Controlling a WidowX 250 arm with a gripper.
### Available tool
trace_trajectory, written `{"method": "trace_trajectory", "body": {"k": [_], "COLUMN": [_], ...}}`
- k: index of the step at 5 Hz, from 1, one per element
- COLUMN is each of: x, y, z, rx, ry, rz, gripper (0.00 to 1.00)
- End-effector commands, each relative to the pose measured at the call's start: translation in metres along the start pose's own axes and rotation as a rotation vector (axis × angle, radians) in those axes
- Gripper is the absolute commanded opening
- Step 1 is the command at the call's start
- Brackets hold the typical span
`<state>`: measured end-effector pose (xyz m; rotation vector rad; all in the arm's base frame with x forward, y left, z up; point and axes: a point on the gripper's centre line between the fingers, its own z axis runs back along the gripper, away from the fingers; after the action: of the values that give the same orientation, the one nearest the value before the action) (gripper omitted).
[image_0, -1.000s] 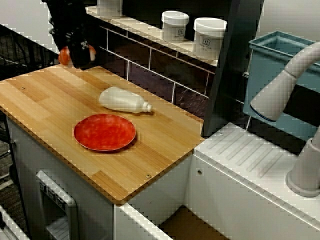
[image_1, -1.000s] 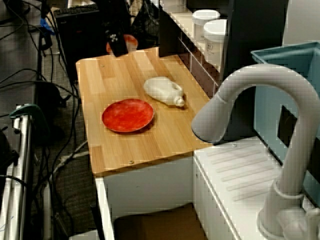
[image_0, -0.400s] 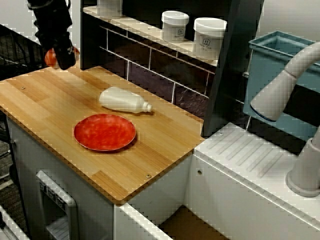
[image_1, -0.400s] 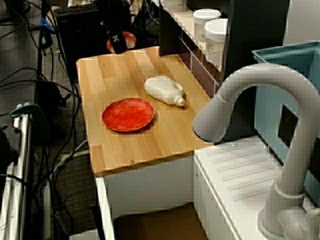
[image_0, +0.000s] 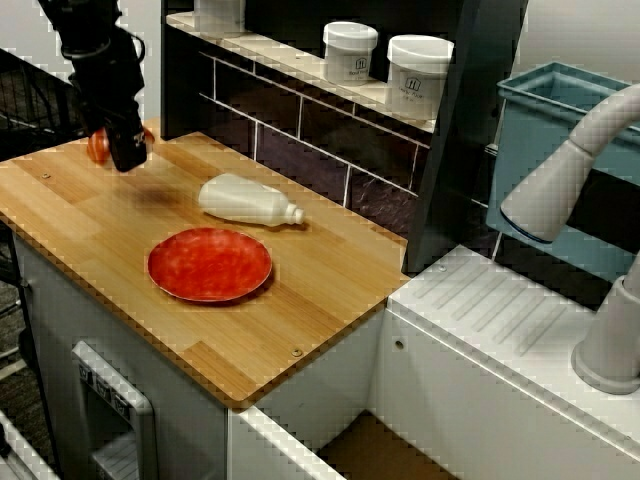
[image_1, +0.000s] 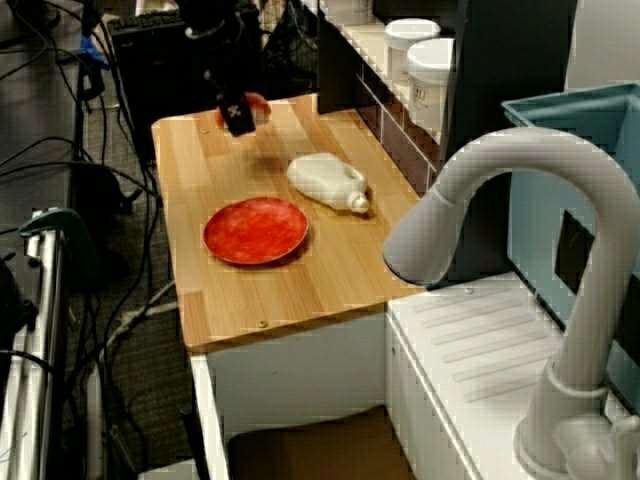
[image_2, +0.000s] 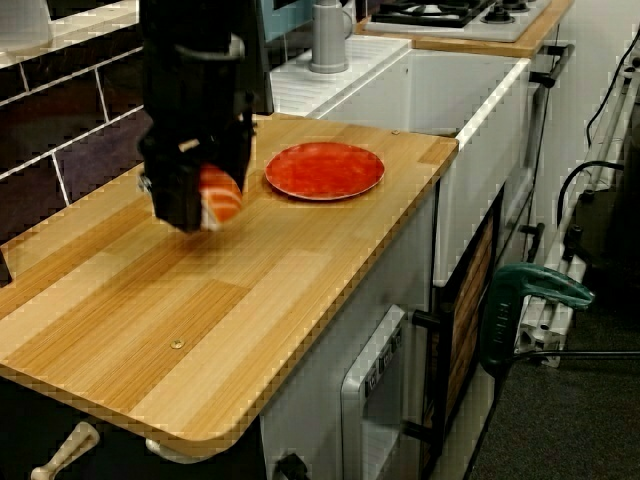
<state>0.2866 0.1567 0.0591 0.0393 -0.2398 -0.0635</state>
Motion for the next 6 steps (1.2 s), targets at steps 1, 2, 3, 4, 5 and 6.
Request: {"method": "trace_trajectory", "body": {"k": [1, 2, 3, 4, 5, 6], "x": [-0.002, -0.001, -0.001, 0.001, 0.004, 0.002], "y": [0.005, 0.007, 0.006, 0.003, -0.005, -0.011], "z": [0.007, 0.012, 0.019, 0.028, 0.032, 0.034], "rx": [0.01, -0.005, -0.014, -0.06, -0.071, -0.083], "ry": [0.004, 0.007, 0.0, 0.004, -0.014, -0.018], "rz": [-0.003, -0.004, -0.013, -0.056, -0.114, -0.13], "gripper": [1.0, 1.0, 1.0, 1.0, 1.0, 1.0]}}
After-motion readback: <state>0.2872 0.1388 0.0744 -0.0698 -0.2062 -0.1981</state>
